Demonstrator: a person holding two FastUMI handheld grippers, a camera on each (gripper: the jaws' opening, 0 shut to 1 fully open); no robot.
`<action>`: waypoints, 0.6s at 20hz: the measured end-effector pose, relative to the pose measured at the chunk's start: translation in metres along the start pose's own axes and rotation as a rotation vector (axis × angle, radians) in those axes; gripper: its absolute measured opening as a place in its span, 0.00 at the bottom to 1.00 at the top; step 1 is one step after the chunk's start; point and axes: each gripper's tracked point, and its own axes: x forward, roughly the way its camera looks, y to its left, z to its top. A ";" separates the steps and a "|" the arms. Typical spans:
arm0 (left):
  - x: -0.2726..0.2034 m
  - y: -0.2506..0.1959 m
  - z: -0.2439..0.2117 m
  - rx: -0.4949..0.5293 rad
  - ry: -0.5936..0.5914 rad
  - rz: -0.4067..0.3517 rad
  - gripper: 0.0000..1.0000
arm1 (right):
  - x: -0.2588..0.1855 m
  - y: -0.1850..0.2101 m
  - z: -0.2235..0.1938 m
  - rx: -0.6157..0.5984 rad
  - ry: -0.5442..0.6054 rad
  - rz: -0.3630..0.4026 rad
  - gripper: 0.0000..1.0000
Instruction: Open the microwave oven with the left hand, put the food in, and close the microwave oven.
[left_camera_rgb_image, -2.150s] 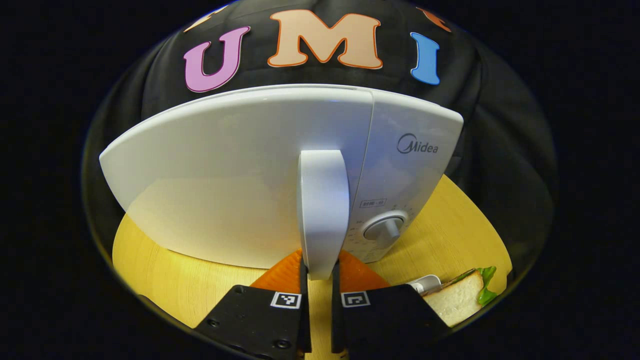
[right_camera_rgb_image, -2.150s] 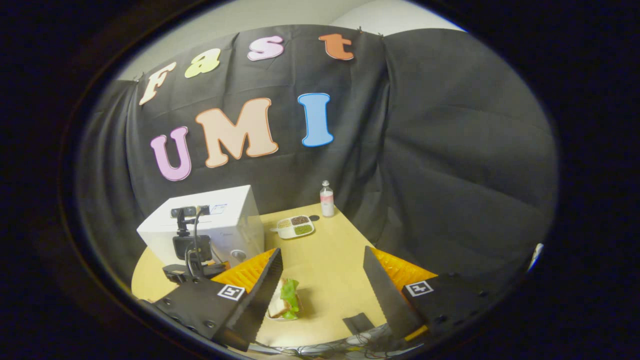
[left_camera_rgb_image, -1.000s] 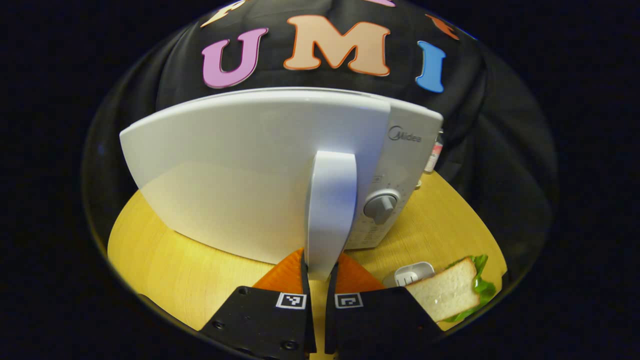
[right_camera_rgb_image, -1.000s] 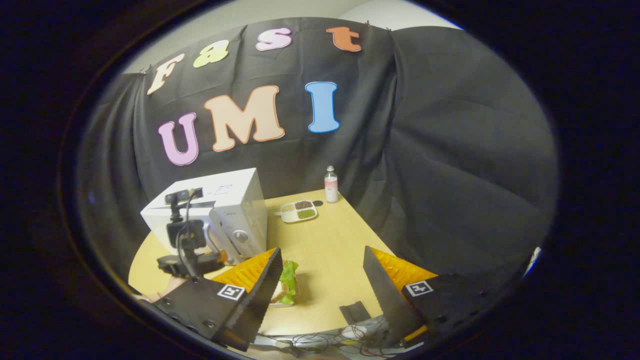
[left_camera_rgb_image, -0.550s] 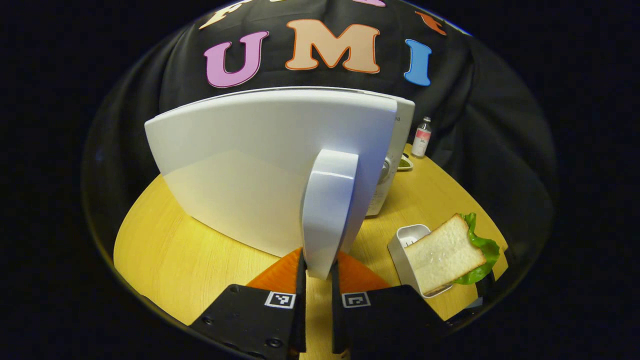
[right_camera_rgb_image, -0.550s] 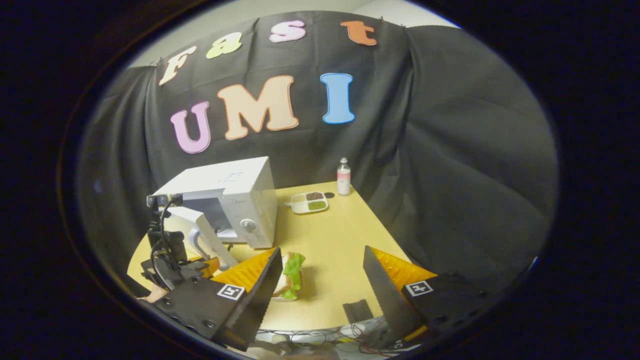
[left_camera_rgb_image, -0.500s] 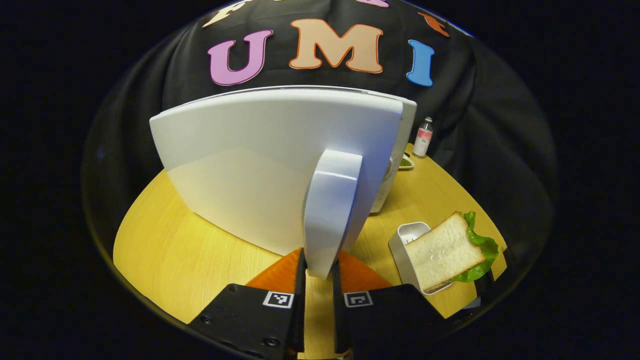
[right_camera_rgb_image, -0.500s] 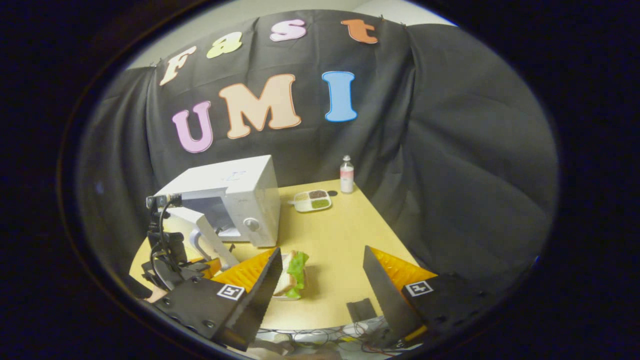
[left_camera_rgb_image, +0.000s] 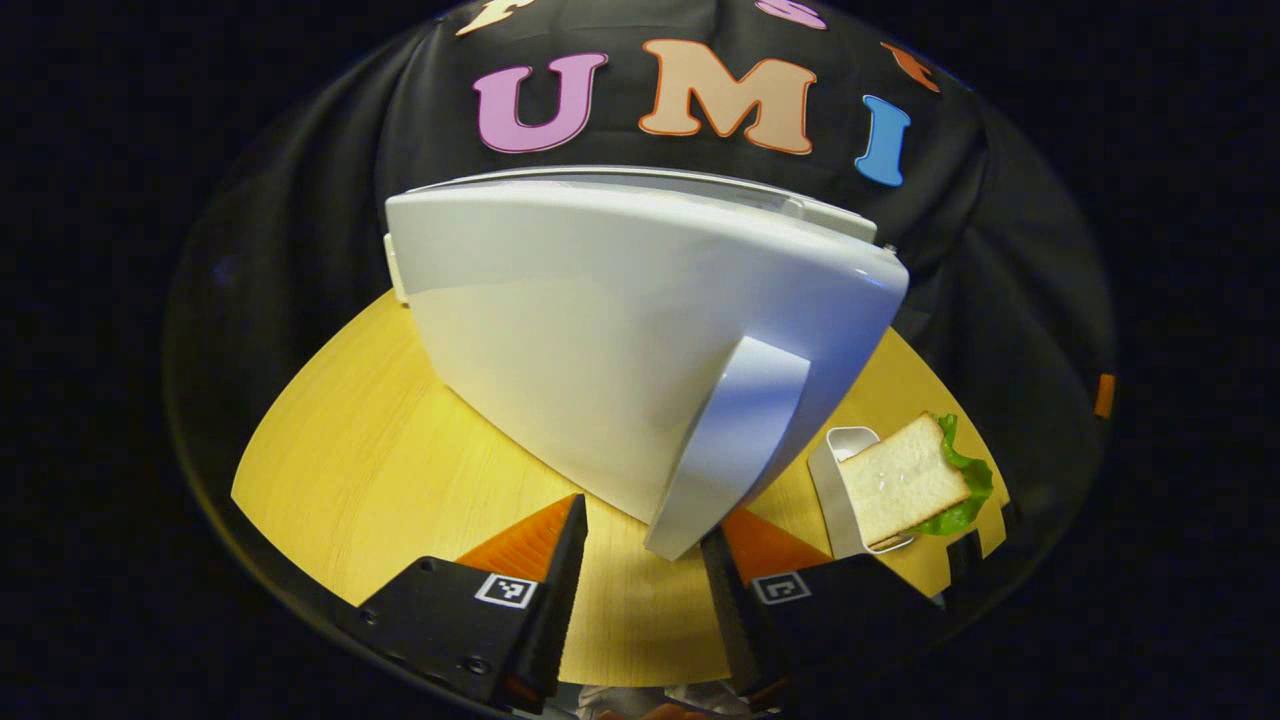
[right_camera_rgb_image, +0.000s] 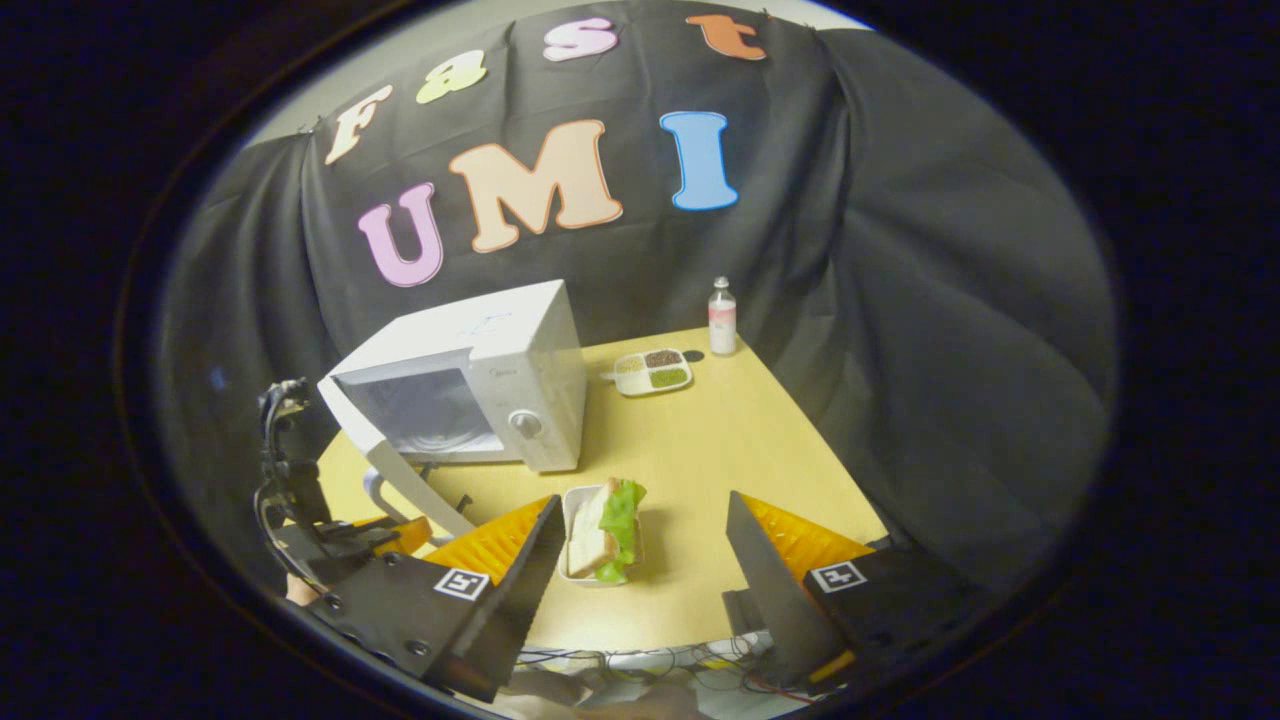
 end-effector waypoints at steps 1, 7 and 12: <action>-0.007 0.009 -0.002 -0.016 -0.001 0.018 0.67 | 0.003 0.000 -0.003 0.005 0.015 0.009 0.93; -0.053 0.062 -0.018 -0.089 0.006 0.153 0.96 | 0.031 0.002 -0.026 0.018 0.134 0.085 1.00; -0.100 0.117 -0.023 -0.175 -0.020 0.292 0.95 | 0.054 0.011 -0.051 0.074 0.262 0.165 1.00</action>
